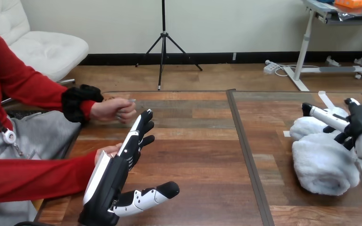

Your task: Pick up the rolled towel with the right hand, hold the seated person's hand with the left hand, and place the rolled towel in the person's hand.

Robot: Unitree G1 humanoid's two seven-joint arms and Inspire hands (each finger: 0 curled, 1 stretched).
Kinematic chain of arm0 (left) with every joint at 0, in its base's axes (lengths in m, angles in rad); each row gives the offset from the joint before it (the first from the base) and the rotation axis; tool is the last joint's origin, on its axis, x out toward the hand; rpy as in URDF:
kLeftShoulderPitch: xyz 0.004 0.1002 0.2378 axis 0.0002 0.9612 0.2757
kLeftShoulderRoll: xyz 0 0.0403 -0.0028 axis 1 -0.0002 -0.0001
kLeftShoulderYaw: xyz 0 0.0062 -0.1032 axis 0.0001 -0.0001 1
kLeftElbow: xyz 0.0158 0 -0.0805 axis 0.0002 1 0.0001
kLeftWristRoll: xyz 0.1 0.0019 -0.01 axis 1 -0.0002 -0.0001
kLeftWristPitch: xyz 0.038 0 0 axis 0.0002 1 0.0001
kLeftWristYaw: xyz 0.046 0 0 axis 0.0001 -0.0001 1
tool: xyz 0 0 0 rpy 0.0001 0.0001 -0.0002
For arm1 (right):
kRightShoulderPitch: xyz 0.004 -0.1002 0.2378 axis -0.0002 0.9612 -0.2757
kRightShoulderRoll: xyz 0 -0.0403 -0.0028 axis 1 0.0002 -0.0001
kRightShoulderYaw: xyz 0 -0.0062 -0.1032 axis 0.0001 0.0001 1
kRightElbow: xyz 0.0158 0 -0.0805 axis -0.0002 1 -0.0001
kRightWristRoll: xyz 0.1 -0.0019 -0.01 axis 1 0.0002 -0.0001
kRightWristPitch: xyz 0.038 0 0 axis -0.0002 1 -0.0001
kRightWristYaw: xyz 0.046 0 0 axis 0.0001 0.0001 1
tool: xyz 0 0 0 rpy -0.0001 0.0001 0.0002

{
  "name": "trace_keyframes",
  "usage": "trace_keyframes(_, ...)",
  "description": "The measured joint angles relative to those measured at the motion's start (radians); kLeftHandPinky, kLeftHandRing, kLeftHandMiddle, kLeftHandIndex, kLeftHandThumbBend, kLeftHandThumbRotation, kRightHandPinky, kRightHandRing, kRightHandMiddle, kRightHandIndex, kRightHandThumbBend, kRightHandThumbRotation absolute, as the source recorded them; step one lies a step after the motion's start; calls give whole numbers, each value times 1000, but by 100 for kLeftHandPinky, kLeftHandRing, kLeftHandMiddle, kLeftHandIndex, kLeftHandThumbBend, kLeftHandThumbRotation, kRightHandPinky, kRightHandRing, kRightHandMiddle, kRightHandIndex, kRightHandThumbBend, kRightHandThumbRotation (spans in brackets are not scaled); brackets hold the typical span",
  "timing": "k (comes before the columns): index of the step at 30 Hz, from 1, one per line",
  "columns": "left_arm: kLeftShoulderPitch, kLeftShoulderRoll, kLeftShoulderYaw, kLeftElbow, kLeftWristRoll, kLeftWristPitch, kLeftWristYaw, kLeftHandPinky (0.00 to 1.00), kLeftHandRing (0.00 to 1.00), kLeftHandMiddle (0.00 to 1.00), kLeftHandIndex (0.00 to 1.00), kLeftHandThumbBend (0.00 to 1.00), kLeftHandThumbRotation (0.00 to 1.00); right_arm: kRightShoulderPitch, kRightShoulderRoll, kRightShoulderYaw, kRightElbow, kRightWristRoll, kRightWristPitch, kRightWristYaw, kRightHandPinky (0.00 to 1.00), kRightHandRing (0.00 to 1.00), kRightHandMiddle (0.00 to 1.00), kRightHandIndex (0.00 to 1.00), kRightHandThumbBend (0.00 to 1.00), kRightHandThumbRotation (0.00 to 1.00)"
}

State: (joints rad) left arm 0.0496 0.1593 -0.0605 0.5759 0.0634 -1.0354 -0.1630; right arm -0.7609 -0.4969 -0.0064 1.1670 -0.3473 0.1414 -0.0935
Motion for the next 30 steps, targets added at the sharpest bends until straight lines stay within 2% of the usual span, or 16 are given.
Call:
trace_keyframes(3,0,-1,-1,0,-3,0,-3,89,96,99,98,100,59,-29,-8,20,38,-14,-2,1,18,28,40,82,100,69)
trace_keyframes(4,0,-1,-1,-1,-4,0,-3,89,96,99,98,100,59,-37,-11,27,48,-18,-2,1,15,24,36,73,100,69)
trace_keyframes(9,1,-1,-1,-4,-6,0,-4,88,95,99,97,100,60,-63,-17,62,84,-46,-4,2,11,19,30,59,100,70)
trace_keyframes(12,1,-1,-1,-8,-6,0,-4,88,95,98,97,100,60,-69,-17,76,97,-52,-8,6,10,17,28,61,100,69)
trace_keyframes(13,1,-1,-1,-10,-5,0,-4,87,95,98,97,100,61,-69,-17,78,100,-51,-8,7,11,18,30,67,100,69)
trace_keyframes(15,3,-1,-1,-16,-5,0,-4,87,95,98,97,100,61,-69,-15,82,104,-51,-9,7,11,19,31,71,100,68)
trace_keyframes(18,5,-1,-1,-26,-5,0,-4,87,95,98,97,100,61,-69,-14,88,110,-51,-9,9,19,32,43,77,100,68)
trace_keyframes(21,10,-1,-1,-36,-7,0,-4,87,95,98,97,100,61,-69,-14,97,115,-53,-9,12,20,34,46,76,100,69)
trace_keyframes(24,14,-1,-1,-43,-12,1,-5,87,95,98,97,100,61,-70,-14,112,120,-57,-8,13,22,37,52,80,100,69)
trace_keyframes(30,26,-1,-1,-62,-20,3,-13,87,95,98,97,100,60,-70,-15,129,127,-64,-7,13,23,39,53,77,99,69)
